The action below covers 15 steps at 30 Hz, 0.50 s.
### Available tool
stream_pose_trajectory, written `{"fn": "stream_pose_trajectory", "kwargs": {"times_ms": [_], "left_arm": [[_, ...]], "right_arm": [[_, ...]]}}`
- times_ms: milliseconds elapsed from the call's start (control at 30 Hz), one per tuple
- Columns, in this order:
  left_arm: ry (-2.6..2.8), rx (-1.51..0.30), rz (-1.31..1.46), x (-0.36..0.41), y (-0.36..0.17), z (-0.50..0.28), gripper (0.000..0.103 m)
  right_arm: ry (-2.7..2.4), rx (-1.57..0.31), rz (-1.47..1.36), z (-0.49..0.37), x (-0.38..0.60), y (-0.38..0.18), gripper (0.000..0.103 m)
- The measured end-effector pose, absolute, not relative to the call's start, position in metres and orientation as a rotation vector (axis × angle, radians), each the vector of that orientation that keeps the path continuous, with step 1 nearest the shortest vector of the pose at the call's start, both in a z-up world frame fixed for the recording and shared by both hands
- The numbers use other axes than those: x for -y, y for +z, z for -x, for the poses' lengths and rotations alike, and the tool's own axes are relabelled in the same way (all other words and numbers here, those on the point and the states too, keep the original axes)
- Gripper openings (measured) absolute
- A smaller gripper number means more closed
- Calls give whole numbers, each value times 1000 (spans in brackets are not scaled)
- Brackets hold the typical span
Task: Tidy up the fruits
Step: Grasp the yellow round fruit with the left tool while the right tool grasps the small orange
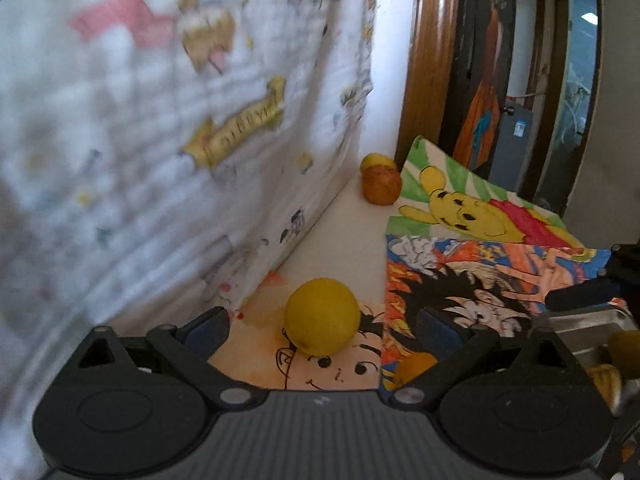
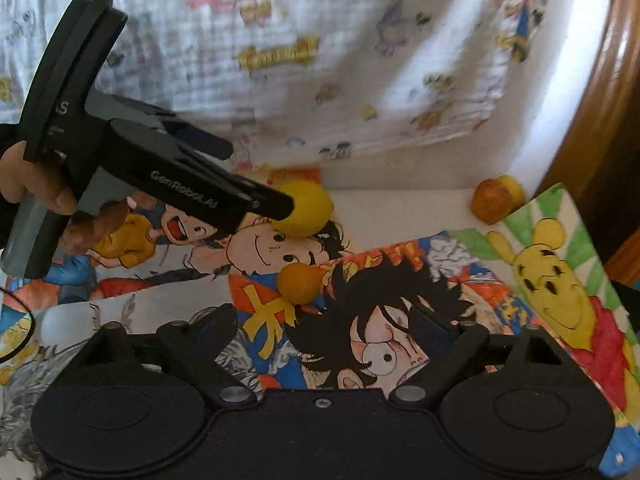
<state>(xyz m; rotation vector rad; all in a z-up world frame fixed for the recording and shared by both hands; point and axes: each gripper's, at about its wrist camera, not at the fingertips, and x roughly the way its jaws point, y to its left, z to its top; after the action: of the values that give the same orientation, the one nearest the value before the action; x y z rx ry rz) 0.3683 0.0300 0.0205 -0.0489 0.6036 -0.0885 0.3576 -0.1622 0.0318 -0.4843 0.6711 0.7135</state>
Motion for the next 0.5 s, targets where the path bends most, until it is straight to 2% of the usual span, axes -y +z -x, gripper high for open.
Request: {"fn": "stream_pose_trajectory", "kwargs": {"times_ms": [267, 500], "left_arm": [[-86, -651, 50, -27, 4, -396, 89], [-68, -686, 59, -28, -6, -411, 79]], "right_arm": [[769, -750, 492, -387, 141, 12, 78], [788, -754, 511, -398, 127, -1, 61]]}}
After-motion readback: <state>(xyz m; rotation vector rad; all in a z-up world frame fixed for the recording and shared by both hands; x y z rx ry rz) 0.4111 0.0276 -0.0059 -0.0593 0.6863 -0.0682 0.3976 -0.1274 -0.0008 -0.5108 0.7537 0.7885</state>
